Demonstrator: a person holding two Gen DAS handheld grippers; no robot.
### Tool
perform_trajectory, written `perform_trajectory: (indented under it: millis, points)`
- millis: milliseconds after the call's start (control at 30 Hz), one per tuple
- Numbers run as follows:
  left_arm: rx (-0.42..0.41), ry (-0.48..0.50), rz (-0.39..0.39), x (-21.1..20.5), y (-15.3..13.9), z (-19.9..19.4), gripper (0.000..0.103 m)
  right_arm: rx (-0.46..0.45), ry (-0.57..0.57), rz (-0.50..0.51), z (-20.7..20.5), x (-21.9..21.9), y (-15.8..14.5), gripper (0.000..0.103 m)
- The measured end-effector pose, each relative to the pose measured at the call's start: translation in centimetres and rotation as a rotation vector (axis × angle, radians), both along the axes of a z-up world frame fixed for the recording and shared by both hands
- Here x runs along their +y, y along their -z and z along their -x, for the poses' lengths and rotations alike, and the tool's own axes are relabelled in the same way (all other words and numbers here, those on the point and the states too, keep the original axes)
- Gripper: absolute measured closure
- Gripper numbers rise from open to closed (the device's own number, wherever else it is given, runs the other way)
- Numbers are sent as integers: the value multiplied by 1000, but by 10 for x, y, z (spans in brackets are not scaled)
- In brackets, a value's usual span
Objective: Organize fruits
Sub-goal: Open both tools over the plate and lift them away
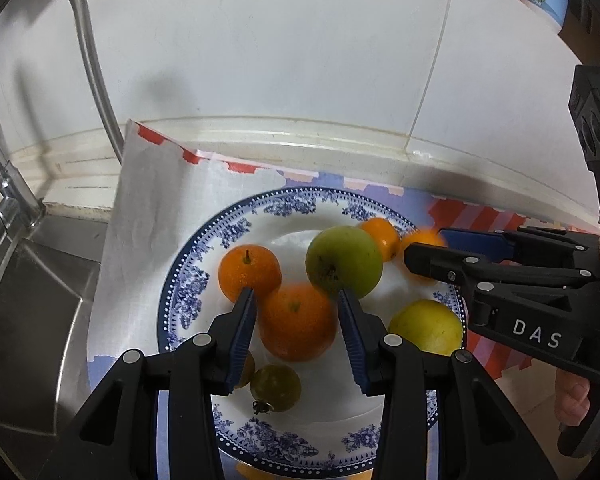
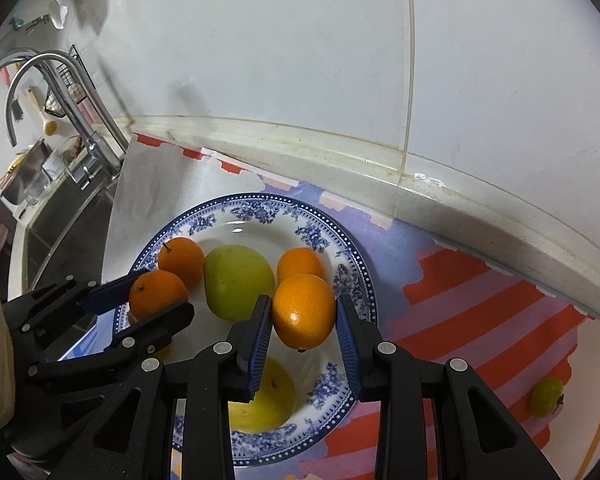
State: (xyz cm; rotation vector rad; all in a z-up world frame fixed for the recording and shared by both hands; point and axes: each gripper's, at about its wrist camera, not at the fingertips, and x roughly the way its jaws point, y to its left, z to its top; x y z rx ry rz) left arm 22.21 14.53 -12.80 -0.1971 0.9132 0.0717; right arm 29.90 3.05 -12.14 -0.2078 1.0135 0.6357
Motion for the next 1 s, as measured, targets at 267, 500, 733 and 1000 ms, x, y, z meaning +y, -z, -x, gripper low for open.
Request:
perform_trajectory:
  millis: [267, 500, 733, 1000]
  points:
    - [-51, -30, -51, 2, -22, 11, 57, -33, -9, -14, 9, -2, -12, 62]
    - [-114, -26, -63, -5, -47, 28, 57, -118, 37, -30, 27, -20, -37, 62]
    - [-180, -20, -61, -18, -74, 45, 55, -182, 100, -40, 47, -42, -63, 62]
    - [-252, 19, -66, -45, -106, 72, 50, -249, 164, -66, 82, -74, -94, 62]
